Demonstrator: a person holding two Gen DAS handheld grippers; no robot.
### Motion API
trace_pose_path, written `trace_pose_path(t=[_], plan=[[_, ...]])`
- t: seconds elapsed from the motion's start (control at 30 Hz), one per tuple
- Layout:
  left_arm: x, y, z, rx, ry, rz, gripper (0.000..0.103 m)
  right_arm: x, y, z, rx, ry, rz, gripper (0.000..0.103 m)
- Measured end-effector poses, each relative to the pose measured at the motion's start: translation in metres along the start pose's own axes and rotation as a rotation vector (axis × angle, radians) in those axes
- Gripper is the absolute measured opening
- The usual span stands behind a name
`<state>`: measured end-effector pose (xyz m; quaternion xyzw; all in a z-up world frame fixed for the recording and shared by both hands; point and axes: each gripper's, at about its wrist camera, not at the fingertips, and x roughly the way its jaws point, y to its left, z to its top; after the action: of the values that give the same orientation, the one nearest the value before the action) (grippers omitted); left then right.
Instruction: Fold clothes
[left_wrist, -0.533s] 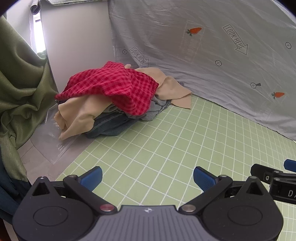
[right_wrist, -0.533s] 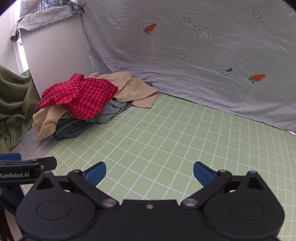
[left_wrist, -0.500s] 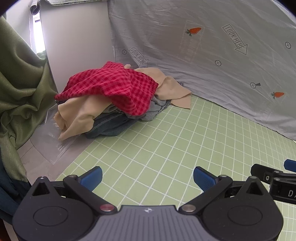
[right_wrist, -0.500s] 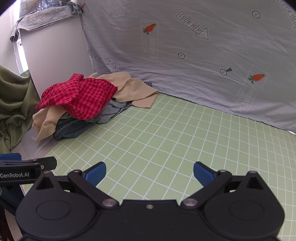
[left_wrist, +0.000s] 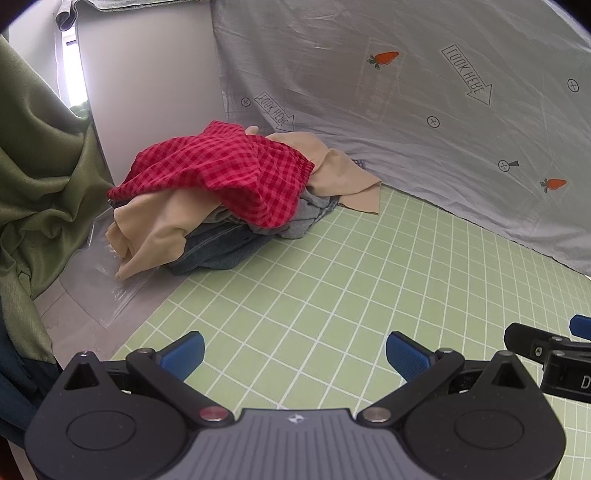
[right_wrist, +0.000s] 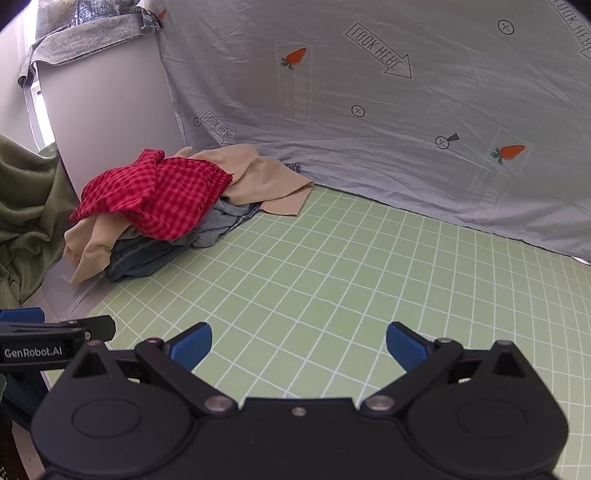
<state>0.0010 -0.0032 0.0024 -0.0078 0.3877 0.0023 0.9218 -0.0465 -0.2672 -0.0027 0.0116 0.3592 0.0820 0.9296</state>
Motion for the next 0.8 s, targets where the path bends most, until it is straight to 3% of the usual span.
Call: trace_pose_path(t=[0.8], plan=[[0.0027,-0.0019,-0.0027,0.013,0.009,0.001,0.103,0.0007,-0.0023,0.0,0.013,0.01,0.002,0.102]])
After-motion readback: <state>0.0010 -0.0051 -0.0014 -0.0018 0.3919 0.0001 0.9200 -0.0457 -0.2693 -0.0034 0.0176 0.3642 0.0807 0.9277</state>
